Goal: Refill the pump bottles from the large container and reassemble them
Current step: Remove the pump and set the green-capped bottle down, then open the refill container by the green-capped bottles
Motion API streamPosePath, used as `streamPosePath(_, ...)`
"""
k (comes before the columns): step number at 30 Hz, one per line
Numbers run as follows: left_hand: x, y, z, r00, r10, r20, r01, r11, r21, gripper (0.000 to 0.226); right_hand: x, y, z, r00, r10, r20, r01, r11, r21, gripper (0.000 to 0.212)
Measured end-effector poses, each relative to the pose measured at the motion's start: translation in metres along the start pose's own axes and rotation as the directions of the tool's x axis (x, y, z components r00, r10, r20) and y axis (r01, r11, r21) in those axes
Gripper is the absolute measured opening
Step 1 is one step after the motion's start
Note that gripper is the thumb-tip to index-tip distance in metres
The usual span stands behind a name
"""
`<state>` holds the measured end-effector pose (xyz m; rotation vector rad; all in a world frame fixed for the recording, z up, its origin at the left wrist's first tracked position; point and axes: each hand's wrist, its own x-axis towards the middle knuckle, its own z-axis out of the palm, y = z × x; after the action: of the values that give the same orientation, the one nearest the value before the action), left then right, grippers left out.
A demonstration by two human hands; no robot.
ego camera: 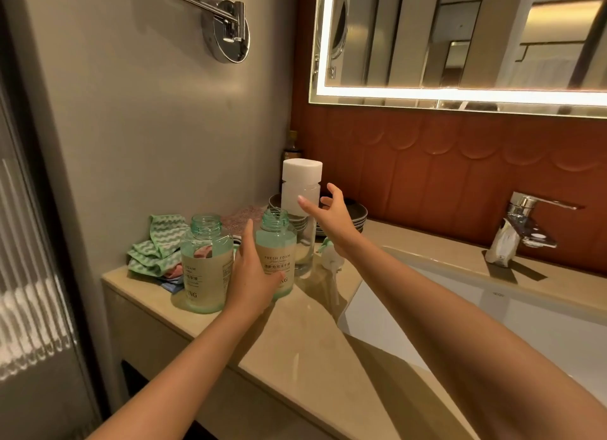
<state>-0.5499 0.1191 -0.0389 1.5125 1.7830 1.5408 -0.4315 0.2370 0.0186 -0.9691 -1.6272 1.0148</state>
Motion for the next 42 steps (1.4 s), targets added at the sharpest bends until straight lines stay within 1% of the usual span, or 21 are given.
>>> streamPosePath(2, -0.001, -0.003, 0.002, 1.0, 0.014, -0.01, -0.014, 1.0, 0.024, 0.101, 0.004, -0.001, 0.005, 1.0, 0.026, 0.016, -0.027, 0.998, 0.06, 0.094)
streamPosePath(3, -0.002, -0.005, 0.003, 1.0, 0.021, -0.008, -0.02, 0.999, 0.035, 0.1, 0.005, -0.002, 0.008, 0.999, 0.021, 0.024, -0.023, 0.996, 0.082, 0.092)
streamPosePath(4, -0.002, -0.006, 0.003, 1.0, 0.029, -0.004, -0.029, 0.999, 0.044, 0.1, 0.006, -0.002, 0.01, 1.0, 0.003, 0.027, -0.006, 0.995, 0.095, 0.086)
streamPosePath(7, -0.002, -0.009, 0.003, 0.999, 0.049, 0.0, -0.049, 0.998, 0.049, 0.1, 0.008, -0.001, 0.012, 0.998, -0.069, -0.006, 0.069, 0.994, 0.08, 0.06)
streamPosePath(9, -0.002, -0.01, 0.003, 0.999, 0.052, -0.005, -0.052, 0.997, 0.059, 0.1, 0.007, 0.001, 0.012, 0.995, -0.095, -0.03, 0.096, 0.993, 0.065, 0.053)
streamPosePath(14, -0.003, -0.009, 0.001, 0.999, 0.038, -0.006, -0.037, 0.992, 0.121, 0.102, -0.001, -0.002, 0.007, 0.991, -0.11, -0.074, 0.113, 0.993, 0.04, 0.049)
streamPosePath(17, -0.007, -0.007, 0.002, 0.999, 0.033, -0.008, -0.031, 0.985, 0.171, 0.101, -0.009, -0.005, 0.002, 0.991, -0.114, -0.073, 0.116, 0.993, 0.033, 0.054)
streamPosePath(20, -0.014, -0.001, 0.003, 1.0, 0.014, -0.014, -0.012, 0.987, 0.158, 0.1, -0.024, -0.008, 0.0, 0.99, -0.119, -0.075, 0.121, 0.992, 0.02, 0.054)
streamPosePath(22, -0.018, 0.002, 0.004, 0.999, -0.022, -0.025, 0.026, 0.989, 0.143, 0.101, -0.033, -0.011, -0.002, 0.991, -0.111, -0.069, 0.113, 0.993, 0.027, 0.052)
streamPosePath(25, -0.019, 0.002, 0.001, 0.999, -0.045, -0.023, 0.048, 0.986, 0.159, 0.103, -0.044, -0.015, -0.004, 0.991, -0.109, -0.075, 0.112, 0.993, 0.03, 0.052)
streamPosePath(28, -0.018, 0.001, -0.006, 0.998, -0.06, -0.006, 0.06, 0.972, 0.225, 0.103, -0.056, -0.017, -0.009, 0.991, -0.115, -0.069, 0.115, 0.993, 0.001, 0.054)
streamPosePath(31, -0.016, 0.004, -0.01, 0.997, -0.081, 0.013, 0.074, 0.954, 0.291, 0.105, -0.069, -0.02, -0.014, 0.992, -0.118, -0.043, 0.119, 0.993, 0.015, 0.054)
streamPosePath(36, -0.02, 0.009, -0.01, 0.994, -0.091, 0.061, 0.074, 0.968, 0.242, 0.105, -0.09, -0.028, -0.018, 0.992, -0.126, -0.008, 0.126, 0.992, 0.012, 0.052)
streamPosePath(38, -0.028, 0.008, -0.01, 0.996, -0.058, 0.07, 0.041, 0.973, 0.228, 0.099, -0.098, -0.03, -0.02, 0.992, -0.125, 0.005, 0.125, 0.992, 0.007, 0.052)
streamPosePath(39, -0.033, 0.008, -0.01, 0.997, -0.032, 0.065, 0.017, 0.975, 0.221, 0.093, -0.101, -0.031, -0.021, 0.992, -0.124, 0.01, 0.124, 0.992, 0.004, 0.052)
streamPosePath(42, -0.05, 0.008, -0.013, 0.999, 0.049, -0.005, -0.048, 0.987, 0.155, 0.064, -0.11, -0.035, -0.023, 0.993, -0.119, 0.014, 0.119, 0.993, -0.012, 0.051)
